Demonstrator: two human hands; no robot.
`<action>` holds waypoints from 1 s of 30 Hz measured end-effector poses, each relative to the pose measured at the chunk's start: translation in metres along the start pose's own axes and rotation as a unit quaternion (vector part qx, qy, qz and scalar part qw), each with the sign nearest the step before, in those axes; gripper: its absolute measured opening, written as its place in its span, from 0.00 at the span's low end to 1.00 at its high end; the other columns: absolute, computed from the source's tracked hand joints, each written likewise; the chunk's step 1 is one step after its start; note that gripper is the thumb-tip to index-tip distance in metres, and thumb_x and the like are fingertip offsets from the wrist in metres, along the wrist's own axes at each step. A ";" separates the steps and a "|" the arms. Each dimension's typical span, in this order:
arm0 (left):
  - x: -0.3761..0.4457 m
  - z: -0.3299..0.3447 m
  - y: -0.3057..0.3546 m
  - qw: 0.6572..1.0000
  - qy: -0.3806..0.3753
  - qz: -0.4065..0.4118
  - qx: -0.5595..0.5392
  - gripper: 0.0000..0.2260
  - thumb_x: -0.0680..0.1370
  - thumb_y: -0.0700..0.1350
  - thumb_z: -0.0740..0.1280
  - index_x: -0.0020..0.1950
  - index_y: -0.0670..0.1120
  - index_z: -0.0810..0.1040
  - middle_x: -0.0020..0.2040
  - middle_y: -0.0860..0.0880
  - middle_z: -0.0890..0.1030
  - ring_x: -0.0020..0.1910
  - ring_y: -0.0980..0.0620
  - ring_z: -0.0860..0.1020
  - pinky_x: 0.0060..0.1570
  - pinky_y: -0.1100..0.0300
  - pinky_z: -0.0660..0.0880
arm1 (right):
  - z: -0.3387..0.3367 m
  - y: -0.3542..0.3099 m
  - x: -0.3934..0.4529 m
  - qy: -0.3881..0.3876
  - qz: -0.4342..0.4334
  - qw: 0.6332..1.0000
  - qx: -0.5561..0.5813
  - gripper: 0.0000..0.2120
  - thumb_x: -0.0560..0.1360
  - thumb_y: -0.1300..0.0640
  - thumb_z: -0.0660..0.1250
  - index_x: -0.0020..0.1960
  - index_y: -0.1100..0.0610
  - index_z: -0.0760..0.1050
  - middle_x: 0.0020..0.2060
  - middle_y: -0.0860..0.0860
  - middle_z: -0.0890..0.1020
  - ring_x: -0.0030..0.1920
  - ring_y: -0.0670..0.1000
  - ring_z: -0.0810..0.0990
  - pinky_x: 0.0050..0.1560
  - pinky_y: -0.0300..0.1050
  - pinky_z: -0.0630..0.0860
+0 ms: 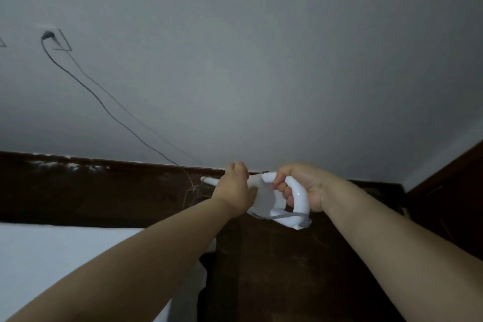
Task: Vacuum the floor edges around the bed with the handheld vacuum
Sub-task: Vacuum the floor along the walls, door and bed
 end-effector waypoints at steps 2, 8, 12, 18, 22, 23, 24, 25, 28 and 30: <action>0.000 0.006 -0.002 0.999 -0.029 0.000 -0.020 0.08 0.76 0.42 0.66 0.54 0.43 0.75 0.58 0.44 0.75 0.53 0.46 0.76 0.56 0.56 0.75 | -0.004 0.000 0.001 0.011 -0.004 0.999 0.036 0.05 0.67 0.66 0.65 0.43 0.63 0.77 0.22 0.52 0.73 0.20 0.46 0.68 0.21 0.35 0.67; -0.006 0.021 0.008 0.988 -0.087 0.056 -0.112 0.14 0.74 0.39 0.68 0.58 0.49 0.80 0.58 0.48 0.70 0.60 0.49 0.71 0.64 0.63 0.68 | -0.023 -0.011 0.003 0.037 -0.028 0.992 0.119 0.05 0.68 0.66 0.62 0.41 0.64 0.75 0.20 0.51 0.71 0.17 0.44 0.66 0.18 0.33 0.67; -0.003 0.029 0.012 0.979 -0.122 0.101 -0.130 0.12 0.72 0.44 0.73 0.55 0.47 0.81 0.58 0.48 0.70 0.57 0.50 0.73 0.63 0.63 0.70 | -0.035 -0.011 0.007 0.043 -0.022 0.990 0.131 0.06 0.67 0.65 0.62 0.43 0.64 0.75 0.19 0.51 0.72 0.17 0.44 0.68 0.19 0.34 0.68; 0.006 0.032 0.007 0.971 -0.207 0.119 0.005 0.11 0.78 0.51 0.65 0.56 0.47 0.80 0.52 0.47 0.79 0.52 0.48 0.77 0.48 0.60 0.71 | -0.050 -0.019 0.006 0.060 0.021 0.996 0.068 0.14 0.63 0.65 0.66 0.48 0.66 0.78 0.24 0.53 0.75 0.19 0.45 0.69 0.20 0.34 0.69; 0.008 0.035 -0.016 0.961 -0.261 0.062 0.070 0.14 0.81 0.50 0.61 0.62 0.46 0.77 0.59 0.45 0.79 0.59 0.46 0.75 0.56 0.58 0.69 | -0.061 -0.020 0.001 0.059 0.059 0.996 -0.008 0.21 0.56 0.63 0.68 0.48 0.67 0.78 0.27 0.55 0.77 0.19 0.46 0.69 0.20 0.35 0.70; 0.007 0.036 -0.020 0.958 -0.267 0.054 0.087 0.14 0.81 0.50 0.61 0.63 0.46 0.77 0.60 0.44 0.78 0.61 0.45 0.74 0.60 0.56 0.68 | -0.061 -0.019 0.000 0.054 0.068 0.996 -0.018 0.22 0.56 0.63 0.68 0.50 0.68 0.78 0.26 0.55 0.78 0.19 0.46 0.69 0.19 0.35 0.69; 0.006 0.038 -0.023 0.955 -0.274 0.049 0.102 0.14 0.81 0.50 0.60 0.64 0.45 0.76 0.61 0.44 0.78 0.62 0.45 0.74 0.63 0.54 0.68 | -0.059 -0.017 -0.002 0.044 0.078 0.996 -0.029 0.22 0.56 0.63 0.68 0.50 0.68 0.78 0.24 0.54 0.77 0.18 0.45 0.69 0.19 0.35 0.69; 0.004 0.040 -0.027 0.952 -0.281 0.045 0.111 0.15 0.81 0.49 0.60 0.64 0.45 0.76 0.62 0.44 0.77 0.63 0.45 0.74 0.64 0.54 0.68 | -0.056 -0.014 -0.003 0.033 0.088 0.995 -0.041 0.22 0.57 0.63 0.68 0.50 0.68 0.78 0.23 0.54 0.76 0.18 0.45 0.68 0.19 0.34 0.68; -0.001 0.050 -0.034 0.952 -0.289 0.031 0.095 0.14 0.82 0.47 0.60 0.66 0.47 0.75 0.63 0.46 0.77 0.64 0.47 0.73 0.65 0.57 0.66 | -0.044 -0.005 -0.008 0.000 0.101 0.992 -0.071 0.20 0.57 0.64 0.67 0.48 0.67 0.77 0.21 0.52 0.73 0.18 0.45 0.68 0.19 0.33 0.67; -0.007 0.054 -0.039 0.954 -0.293 0.015 0.069 0.15 0.82 0.45 0.60 0.68 0.47 0.74 0.64 0.47 0.75 0.65 0.47 0.71 0.66 0.58 0.64 | -0.039 0.000 -0.012 -0.009 0.087 0.994 -0.066 0.19 0.57 0.65 0.66 0.48 0.65 0.77 0.20 0.52 0.71 0.17 0.45 0.67 0.19 0.33 0.67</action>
Point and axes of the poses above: each hand's wrist, its own x-axis towards the middle knuckle, its own z-axis out of the palm, y = z × x, the point moved 2 cm from there along x, towards the middle knuckle
